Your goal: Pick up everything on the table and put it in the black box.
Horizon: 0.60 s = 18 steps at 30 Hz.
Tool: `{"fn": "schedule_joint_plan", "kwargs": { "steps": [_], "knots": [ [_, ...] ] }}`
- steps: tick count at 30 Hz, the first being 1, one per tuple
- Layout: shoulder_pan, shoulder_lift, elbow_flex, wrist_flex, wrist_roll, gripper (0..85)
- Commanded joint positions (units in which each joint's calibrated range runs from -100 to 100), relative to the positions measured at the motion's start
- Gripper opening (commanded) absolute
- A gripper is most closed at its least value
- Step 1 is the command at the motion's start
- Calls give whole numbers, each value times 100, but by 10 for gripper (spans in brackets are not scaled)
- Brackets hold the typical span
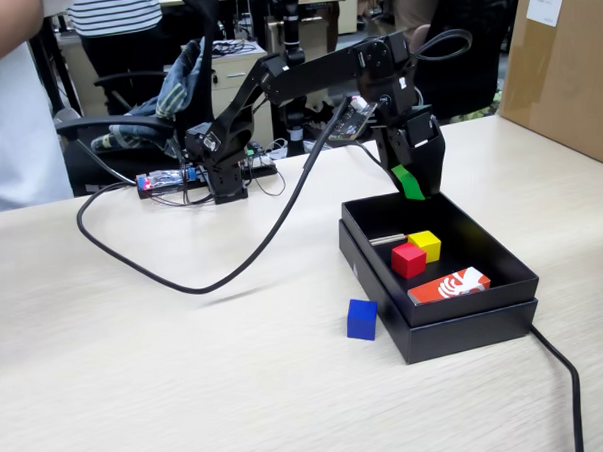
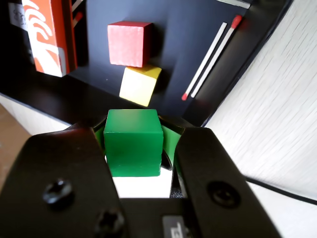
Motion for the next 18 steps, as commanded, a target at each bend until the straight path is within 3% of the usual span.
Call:
{"fn": "schedule_joint_plan", "kwargs": {
  "steps": [1,12,15,18],
  "knots": [
    [20,-87,499,206,-39,125],
    [-88,922,808,223,-34,133],
    [-132,1186,826,223,-39,214],
    [-156,899,753,154,-39,366]
  ]
}}
